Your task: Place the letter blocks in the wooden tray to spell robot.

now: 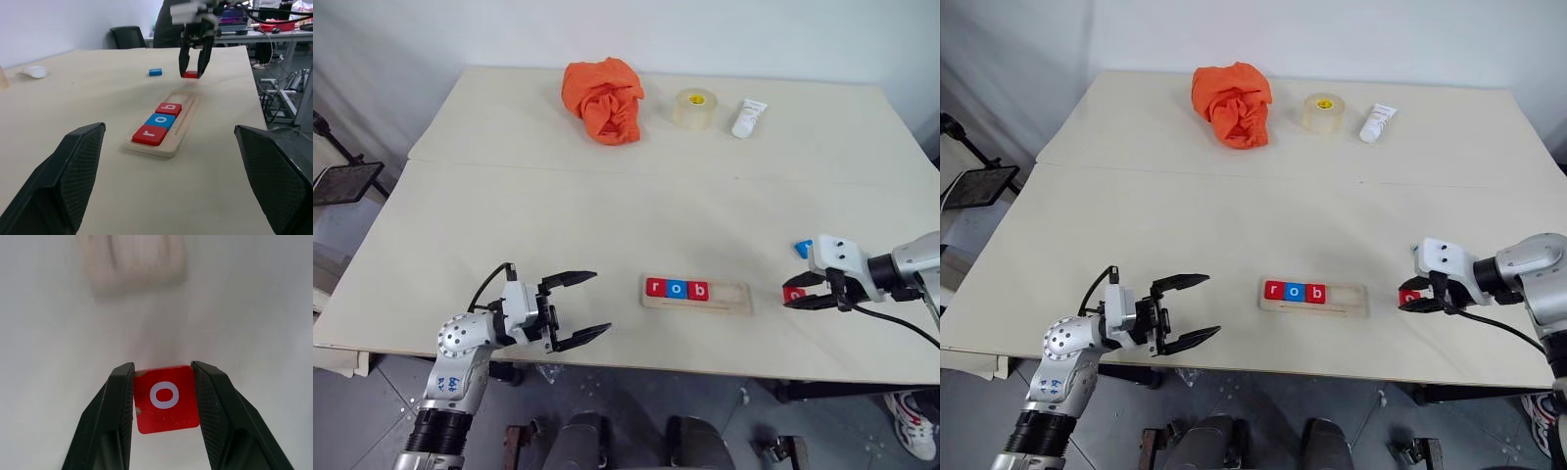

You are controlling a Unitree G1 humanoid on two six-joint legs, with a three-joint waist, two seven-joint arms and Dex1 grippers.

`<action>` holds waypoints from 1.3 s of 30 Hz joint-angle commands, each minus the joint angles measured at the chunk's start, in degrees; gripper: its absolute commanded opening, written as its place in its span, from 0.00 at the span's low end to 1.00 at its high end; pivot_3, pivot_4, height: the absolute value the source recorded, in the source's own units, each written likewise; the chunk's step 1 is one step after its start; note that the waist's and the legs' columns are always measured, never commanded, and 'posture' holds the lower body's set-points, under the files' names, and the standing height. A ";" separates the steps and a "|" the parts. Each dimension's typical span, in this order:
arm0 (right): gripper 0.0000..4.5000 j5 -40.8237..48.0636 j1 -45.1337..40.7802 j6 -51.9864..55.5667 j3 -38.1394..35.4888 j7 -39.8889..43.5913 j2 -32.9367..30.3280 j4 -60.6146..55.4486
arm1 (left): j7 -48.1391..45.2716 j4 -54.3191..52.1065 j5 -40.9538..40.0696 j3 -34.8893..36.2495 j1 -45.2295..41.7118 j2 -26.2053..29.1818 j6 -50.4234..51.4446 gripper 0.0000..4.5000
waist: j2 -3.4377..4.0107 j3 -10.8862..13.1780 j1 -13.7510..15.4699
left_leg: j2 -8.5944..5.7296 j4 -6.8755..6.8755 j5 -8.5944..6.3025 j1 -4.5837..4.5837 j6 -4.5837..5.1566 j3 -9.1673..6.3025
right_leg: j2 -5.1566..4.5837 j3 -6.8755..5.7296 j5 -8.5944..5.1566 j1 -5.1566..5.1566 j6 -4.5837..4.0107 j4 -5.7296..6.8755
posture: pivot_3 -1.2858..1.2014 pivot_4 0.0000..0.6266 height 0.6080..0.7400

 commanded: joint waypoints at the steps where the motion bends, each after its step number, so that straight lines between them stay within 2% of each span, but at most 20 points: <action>1: 0.31 4.30 1.93 11.20 -2.99 -2.48 -1.23 -11.91 | -1.46 1.05 -0.28 -0.38 -1.19 -0.41 -1.65 1.00 | 0.00 0.00 0.00 | 0.00 0.00 0.00 0.00 0.00 0.00 | 0.00 0.01 0.00 0.00 0.00 0.00 | 0.52 0.24 1.00; 5: 0.31 6.34 1.51 20.21 -2.05 -7.06 0.77 -22.29 | -3.15 4.24 -0.22 -1.02 -3.87 -1.01 -2.64 1.00 | 0.00 0.00 0.00 | -0.01 0.00 0.00 0.00 -0.01 -0.02 | 0.00 0.01 0.00 -0.01 0.00 -0.01 | 0.52 0.24 1.00; 10: 0.31 5.17 -1.10 24.34 2.30 -11.03 3.11 -26.25 | -4.88 6.18 -0.41 -1.30 -5.36 -1.33 -3.33 1.00 | 0.00 0.00 -0.02 | -0.03 0.00 -0.01 0.00 -0.02 -0.04 | -0.01 0.01 0.00 -0.01 0.00 -0.01 | 0.52 0.24 1.00; 22: 0.31 1.29 -6.07 22.14 10.66 -13.04 7.50 -22.60 | -6.37 6.64 -0.58 -0.75 -5.47 -1.18 -4.20 1.00 | -0.01 0.00 -0.14 | -0.07 0.00 -0.01 -0.02 -0.02 -0.08 | 0.00 0.00 0.00 -0.06 0.00 0.08 | 0.52 0.24 1.00; 38: 0.31 -1.83 -9.18 17.86 13.25 -11.60 9.10 -17.29 | -4.83 5.08 -0.37 -0.78 -3.64 -1.28 -4.71 1.00 | -0.01 0.00 -0.14 | -0.07 0.00 -0.01 -0.04 -0.02 -0.07 | 0.01 0.00 0.00 -0.09 0.00 0.11 | 0.52 0.24 1.00; 39: 0.39 -1.91 -9.25 17.76 13.24 -11.57 9.17 -17.22 | -4.78 5.09 -0.38 -0.79 -3.66 -1.28 -4.70 1.00 | -0.01 0.00 -0.12 | -0.07 0.00 -0.01 -0.04 -0.02 -0.07 | 0.00 0.00 0.00 -0.09 0.00 0.11 | 0.52 0.24 1.00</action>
